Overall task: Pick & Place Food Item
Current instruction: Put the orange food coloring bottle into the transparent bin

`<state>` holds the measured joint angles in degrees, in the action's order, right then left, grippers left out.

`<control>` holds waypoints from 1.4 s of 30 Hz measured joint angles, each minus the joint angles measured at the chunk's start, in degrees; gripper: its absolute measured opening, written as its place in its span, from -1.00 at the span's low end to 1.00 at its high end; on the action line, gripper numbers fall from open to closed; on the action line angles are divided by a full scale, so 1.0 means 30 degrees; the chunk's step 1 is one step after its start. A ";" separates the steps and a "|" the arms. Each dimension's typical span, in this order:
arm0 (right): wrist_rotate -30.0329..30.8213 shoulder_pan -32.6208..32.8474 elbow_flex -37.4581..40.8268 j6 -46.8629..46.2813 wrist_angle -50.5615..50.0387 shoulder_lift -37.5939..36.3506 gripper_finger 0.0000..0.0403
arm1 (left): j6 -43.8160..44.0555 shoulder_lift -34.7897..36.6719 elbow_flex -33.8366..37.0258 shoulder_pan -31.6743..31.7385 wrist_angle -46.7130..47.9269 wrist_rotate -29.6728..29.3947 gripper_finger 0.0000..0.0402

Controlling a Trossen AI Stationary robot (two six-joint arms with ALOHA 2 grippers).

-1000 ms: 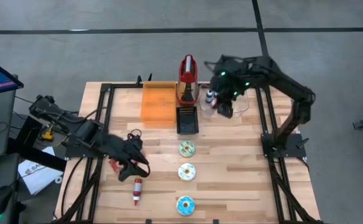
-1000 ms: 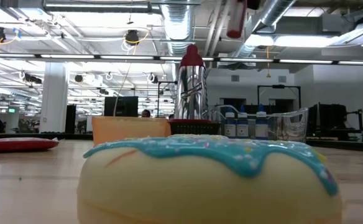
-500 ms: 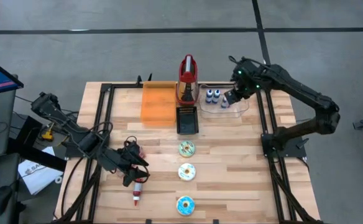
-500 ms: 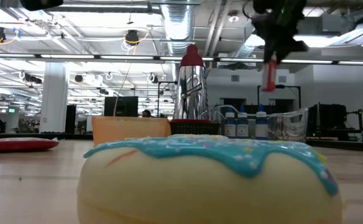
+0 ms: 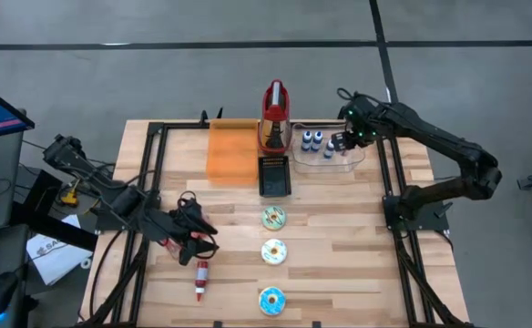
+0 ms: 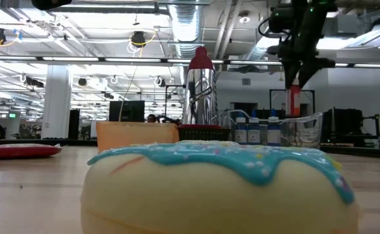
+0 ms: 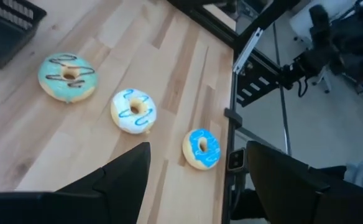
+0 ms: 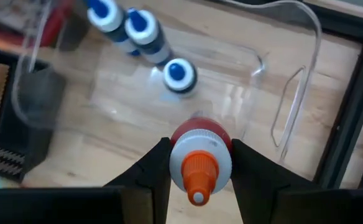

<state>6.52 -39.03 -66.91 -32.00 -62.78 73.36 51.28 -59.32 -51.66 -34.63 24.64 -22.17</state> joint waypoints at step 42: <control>-0.1481 -0.2928 0.3423 0.2686 0.5602 0.4277 -0.31 | 0.0571 0.0406 -0.0014 -0.0015 -0.0233 -0.0112 0.30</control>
<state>2.07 -47.81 -56.64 -23.94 -45.97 86.19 52.99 -58.11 -51.70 -34.68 23.94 -22.50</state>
